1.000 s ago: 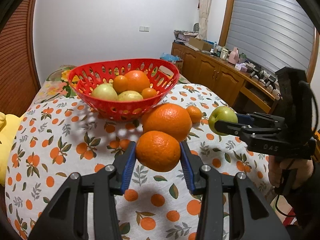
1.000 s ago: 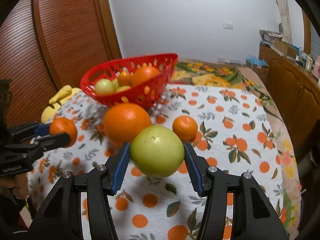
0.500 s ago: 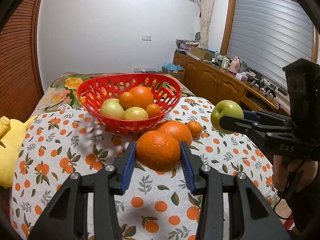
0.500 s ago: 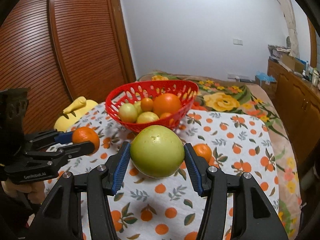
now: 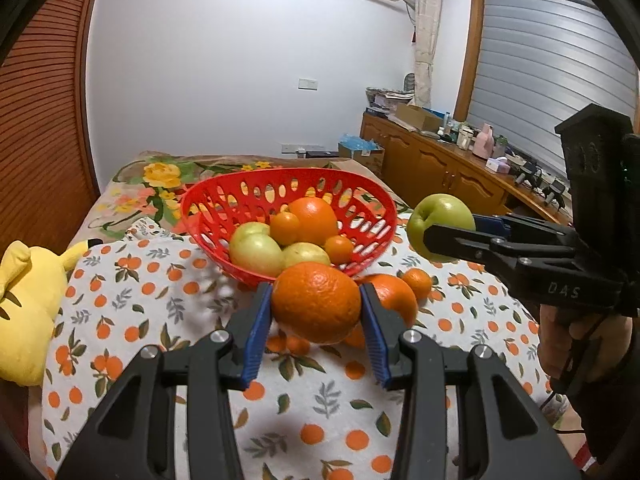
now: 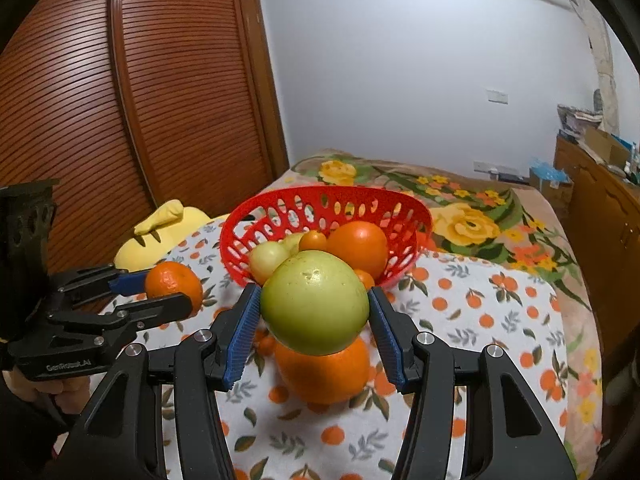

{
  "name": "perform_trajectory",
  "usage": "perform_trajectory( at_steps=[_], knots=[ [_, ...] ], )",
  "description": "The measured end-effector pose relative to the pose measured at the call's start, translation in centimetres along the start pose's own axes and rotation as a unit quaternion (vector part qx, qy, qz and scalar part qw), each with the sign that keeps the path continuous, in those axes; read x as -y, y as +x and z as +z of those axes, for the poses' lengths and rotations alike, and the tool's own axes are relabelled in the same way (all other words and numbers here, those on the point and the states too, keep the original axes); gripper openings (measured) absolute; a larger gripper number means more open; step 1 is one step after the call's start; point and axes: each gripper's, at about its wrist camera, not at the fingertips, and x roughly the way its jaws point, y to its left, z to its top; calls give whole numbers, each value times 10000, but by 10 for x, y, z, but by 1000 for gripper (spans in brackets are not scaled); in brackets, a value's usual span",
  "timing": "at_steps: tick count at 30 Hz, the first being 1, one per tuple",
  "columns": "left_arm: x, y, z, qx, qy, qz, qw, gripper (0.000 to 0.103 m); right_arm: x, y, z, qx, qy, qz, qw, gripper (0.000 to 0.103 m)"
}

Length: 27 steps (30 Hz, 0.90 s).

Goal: Organize fruits
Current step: 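Carry the mandarin and the green apple over the red basket with both tools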

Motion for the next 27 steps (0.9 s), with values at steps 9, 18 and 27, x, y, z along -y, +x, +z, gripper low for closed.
perform_trajectory(
  at_steps=[9,18,27],
  knots=[
    [-21,17,15,-14,-63,99,9999,42,6,38,16,-222,-89,19,9997,55],
    [-38,41,33,-82,-49,170,9998,42,19,77,28,-501,-123,10,9987,55],
    [-50,71,53,-168,25,238,9996,42,25,102,43,-578,-200,15,9981,55]
  ],
)
